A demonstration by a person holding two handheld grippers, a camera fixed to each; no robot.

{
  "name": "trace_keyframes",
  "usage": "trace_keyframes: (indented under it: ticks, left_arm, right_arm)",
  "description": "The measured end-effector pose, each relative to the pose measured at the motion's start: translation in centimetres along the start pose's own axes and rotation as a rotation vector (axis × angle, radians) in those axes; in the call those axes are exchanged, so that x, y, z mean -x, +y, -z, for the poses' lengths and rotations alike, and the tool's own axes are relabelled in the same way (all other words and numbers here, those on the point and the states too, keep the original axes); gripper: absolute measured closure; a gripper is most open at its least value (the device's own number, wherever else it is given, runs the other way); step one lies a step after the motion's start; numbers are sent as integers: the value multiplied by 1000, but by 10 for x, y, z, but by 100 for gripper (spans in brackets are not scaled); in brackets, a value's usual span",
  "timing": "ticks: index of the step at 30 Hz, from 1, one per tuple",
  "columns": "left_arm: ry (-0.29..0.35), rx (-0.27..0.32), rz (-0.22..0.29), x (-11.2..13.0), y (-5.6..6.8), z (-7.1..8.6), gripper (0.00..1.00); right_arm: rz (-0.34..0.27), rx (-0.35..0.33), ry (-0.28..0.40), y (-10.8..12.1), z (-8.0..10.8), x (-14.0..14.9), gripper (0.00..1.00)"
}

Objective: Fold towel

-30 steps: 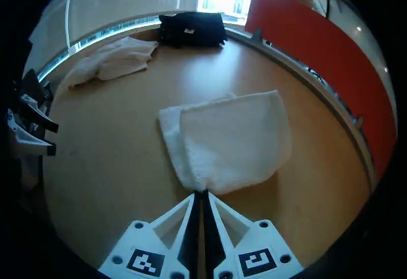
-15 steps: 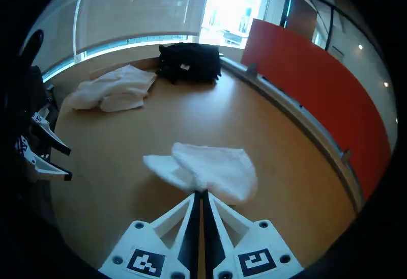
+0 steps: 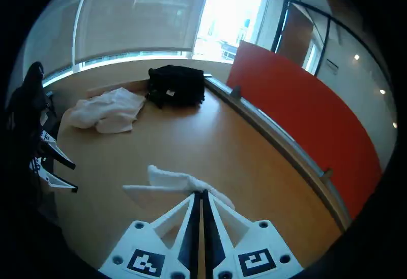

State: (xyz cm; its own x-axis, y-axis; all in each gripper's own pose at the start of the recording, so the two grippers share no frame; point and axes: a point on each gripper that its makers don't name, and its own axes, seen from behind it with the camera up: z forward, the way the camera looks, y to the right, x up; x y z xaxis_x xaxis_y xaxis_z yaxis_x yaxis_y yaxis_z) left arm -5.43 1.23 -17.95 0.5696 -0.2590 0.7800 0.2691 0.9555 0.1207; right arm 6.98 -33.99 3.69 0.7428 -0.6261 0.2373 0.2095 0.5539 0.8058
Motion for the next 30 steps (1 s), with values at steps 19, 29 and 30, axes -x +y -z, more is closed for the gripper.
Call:
trace_keyframes:
  ticks: [19, 29, 30]
  left_arm:
    - [4, 35, -72, -11, 26, -1, 6]
    - [0, 48, -94, -14, 39, -3, 6]
    - [0, 49, -96, -14, 40, -4, 6]
  right_arm:
    - [-24, 61, -7, 52, 52, 12, 97]
    - [-44, 92, -13, 84, 82, 27, 97]
    - [-47, 98, -15, 89, 86, 30, 97]
